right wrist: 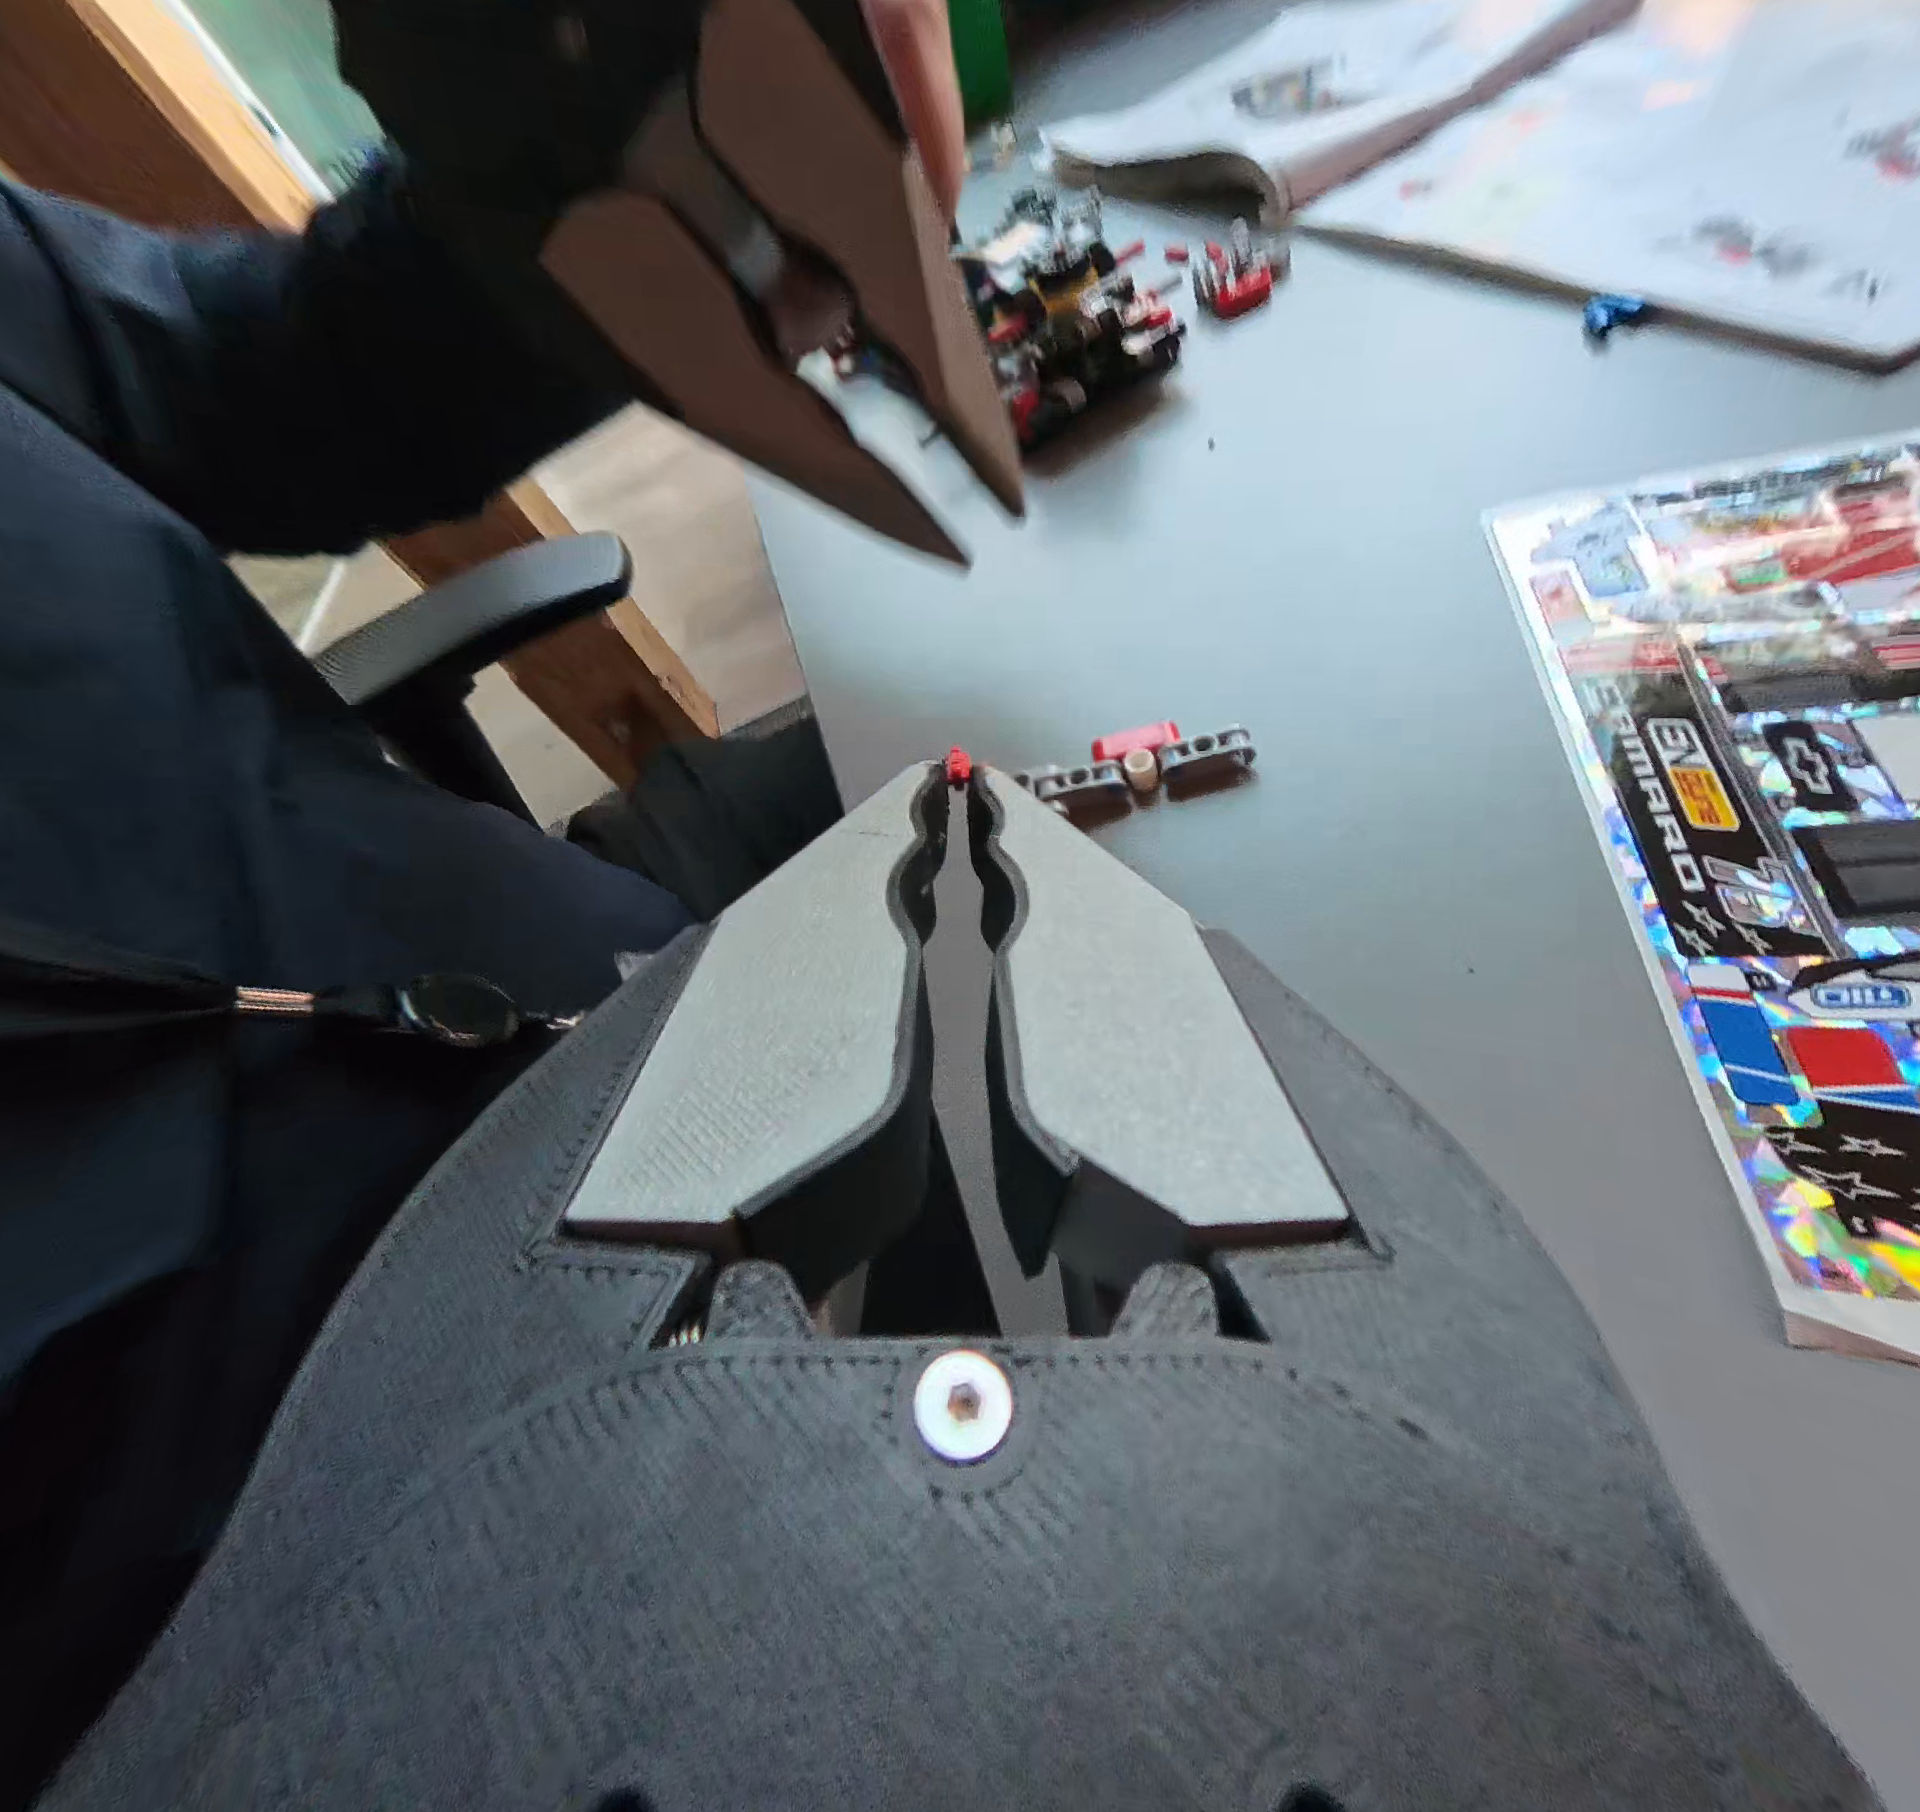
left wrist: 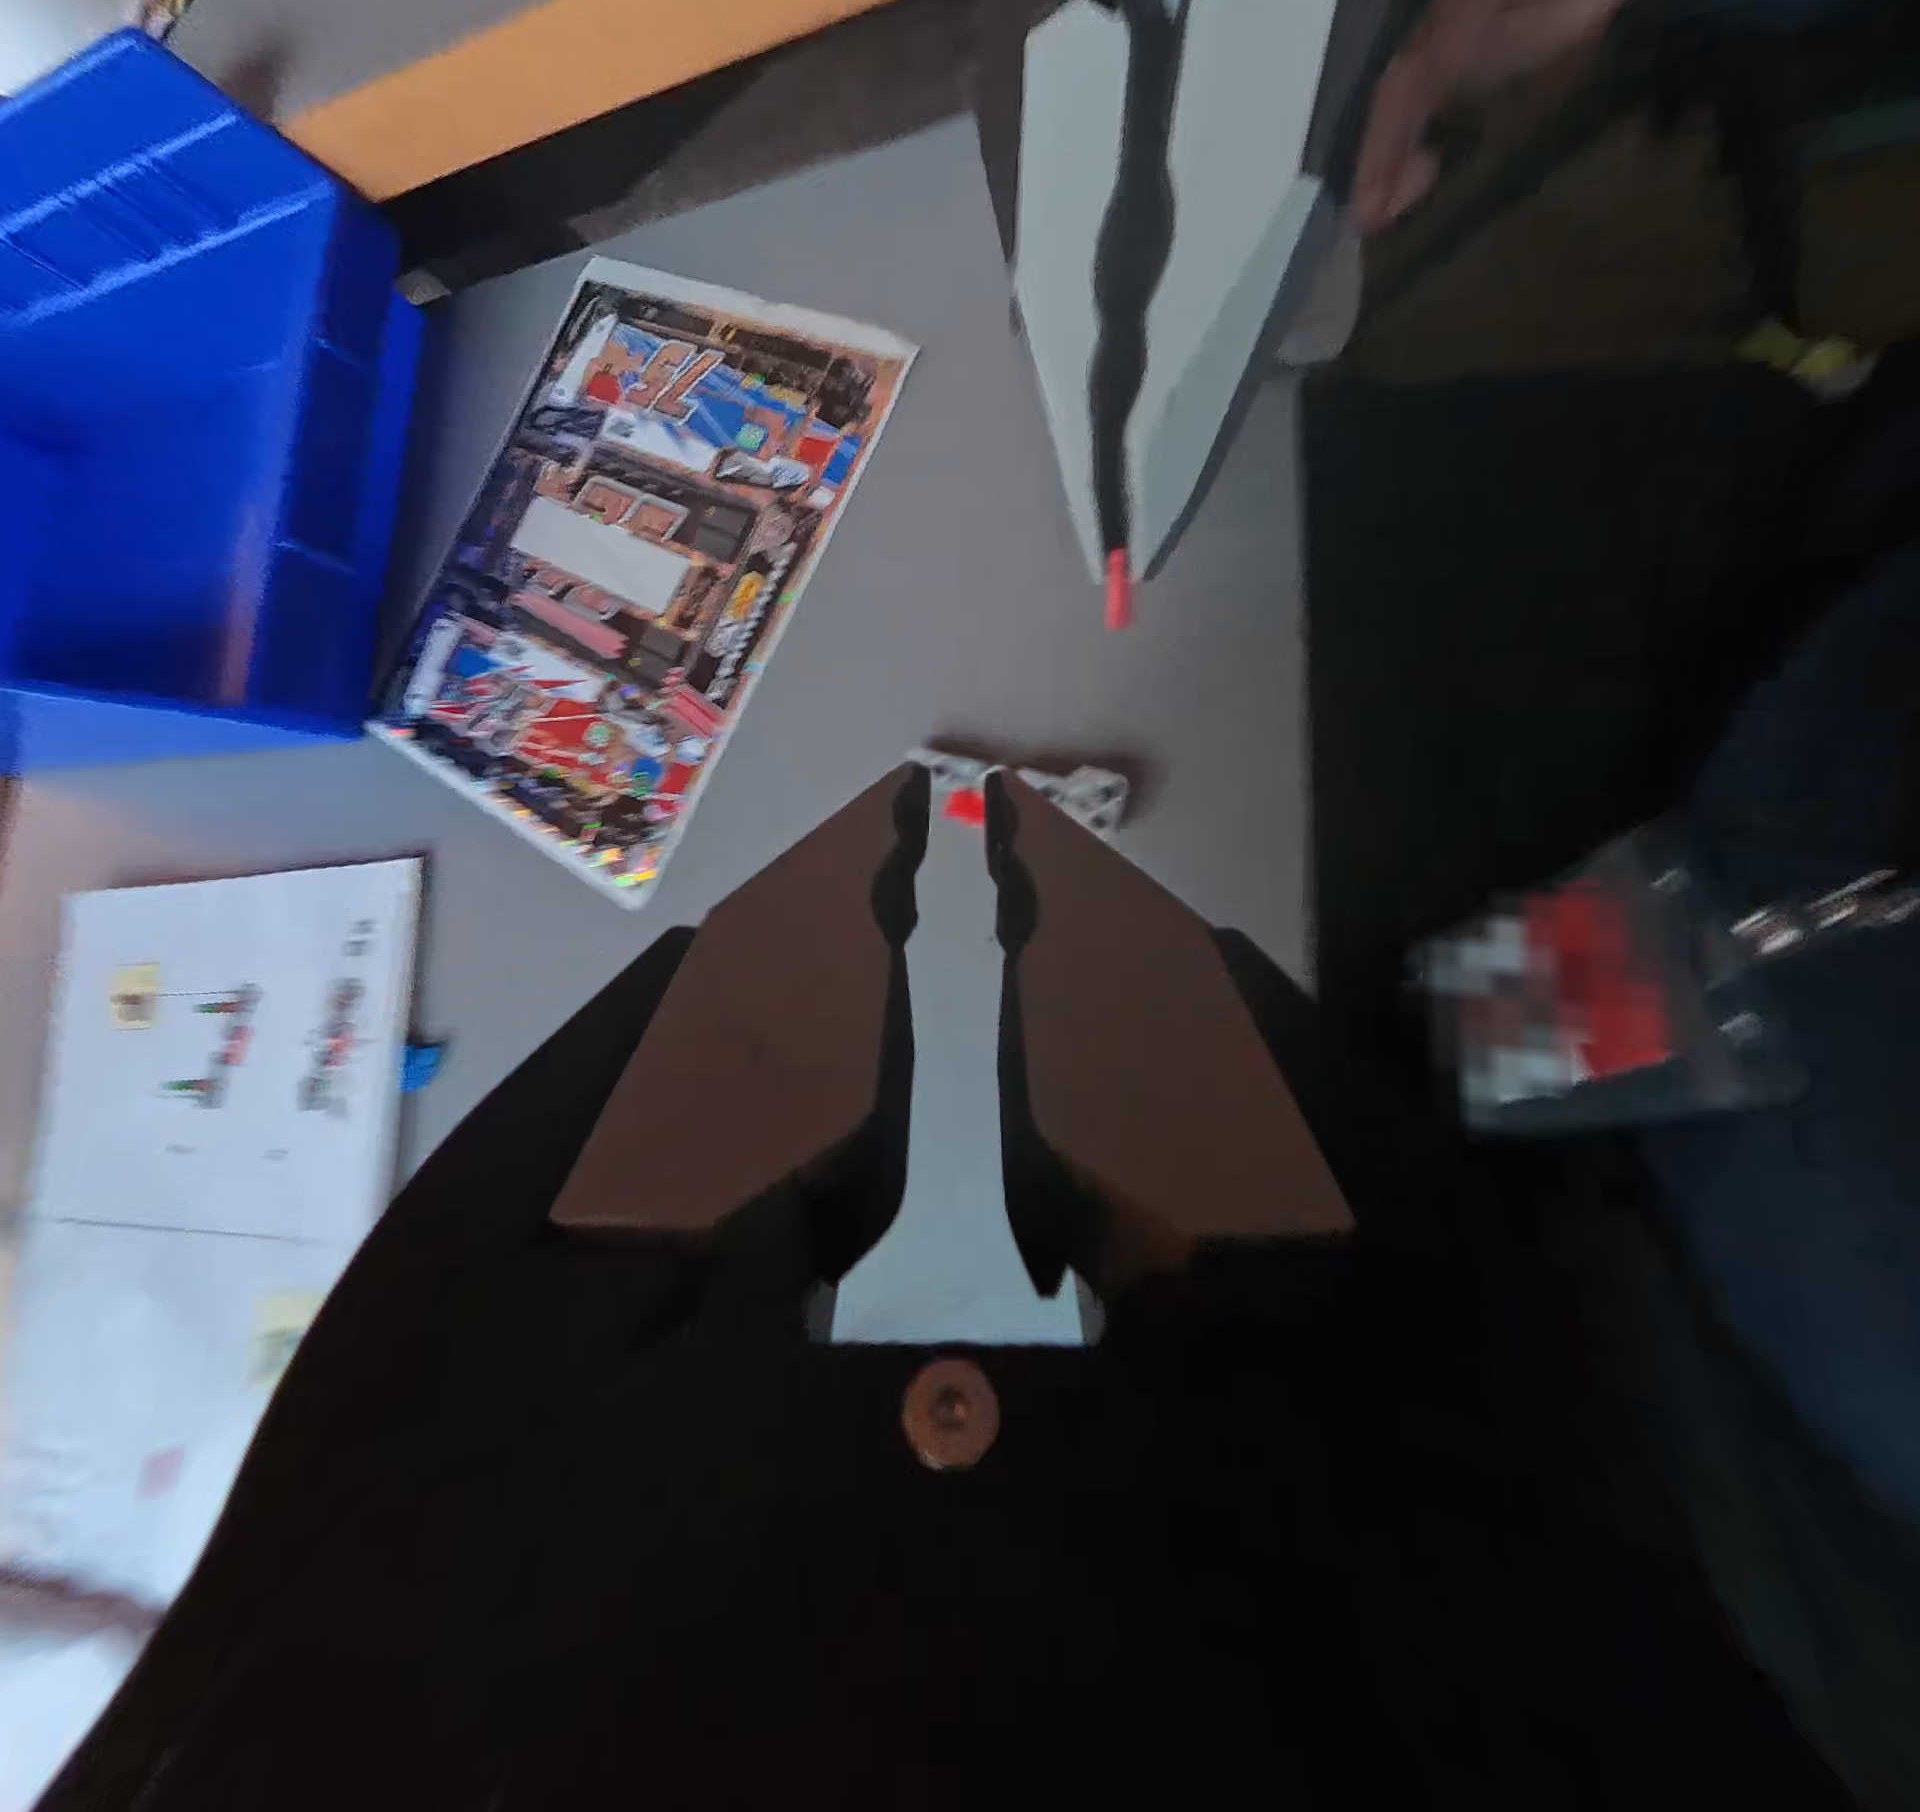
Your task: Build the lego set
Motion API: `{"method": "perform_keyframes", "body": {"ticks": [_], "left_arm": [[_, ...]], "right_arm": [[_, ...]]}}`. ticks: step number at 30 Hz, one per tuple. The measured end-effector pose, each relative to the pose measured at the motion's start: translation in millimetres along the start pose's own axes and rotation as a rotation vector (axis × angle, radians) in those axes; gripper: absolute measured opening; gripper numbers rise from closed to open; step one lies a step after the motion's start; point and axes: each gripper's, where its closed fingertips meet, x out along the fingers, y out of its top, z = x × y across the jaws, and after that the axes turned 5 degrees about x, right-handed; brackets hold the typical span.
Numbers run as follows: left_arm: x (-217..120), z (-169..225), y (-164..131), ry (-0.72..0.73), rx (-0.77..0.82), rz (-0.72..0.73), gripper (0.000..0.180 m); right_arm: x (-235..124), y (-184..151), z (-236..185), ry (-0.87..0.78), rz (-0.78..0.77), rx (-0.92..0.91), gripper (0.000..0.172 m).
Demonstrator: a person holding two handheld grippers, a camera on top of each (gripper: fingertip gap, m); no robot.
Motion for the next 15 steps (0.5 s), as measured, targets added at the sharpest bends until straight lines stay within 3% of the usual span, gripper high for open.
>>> {"method": "perform_keyframes", "body": {"ticks": [4,7,10,15], "left_arm": [[9,33,18,-0.080,-0.234,0.154,0.007],[15,40,13,-0.122,-0.292,0.171,0.004],[12,51,32,-0.238,-0.346,0.255,0.007],[13,50,44,-0.263,-0.351,0.301,0.008]], "right_arm": [[-8,4,-15,0.051,0.087,-0.095,0.000],[-11,7,-22,0.062,0.123,-0.176,0.000],[-14,10,-29,0.070,0.160,-0.240,0.000],[-17,13,-37,0.068,0.200,-0.328,0.000]]}}
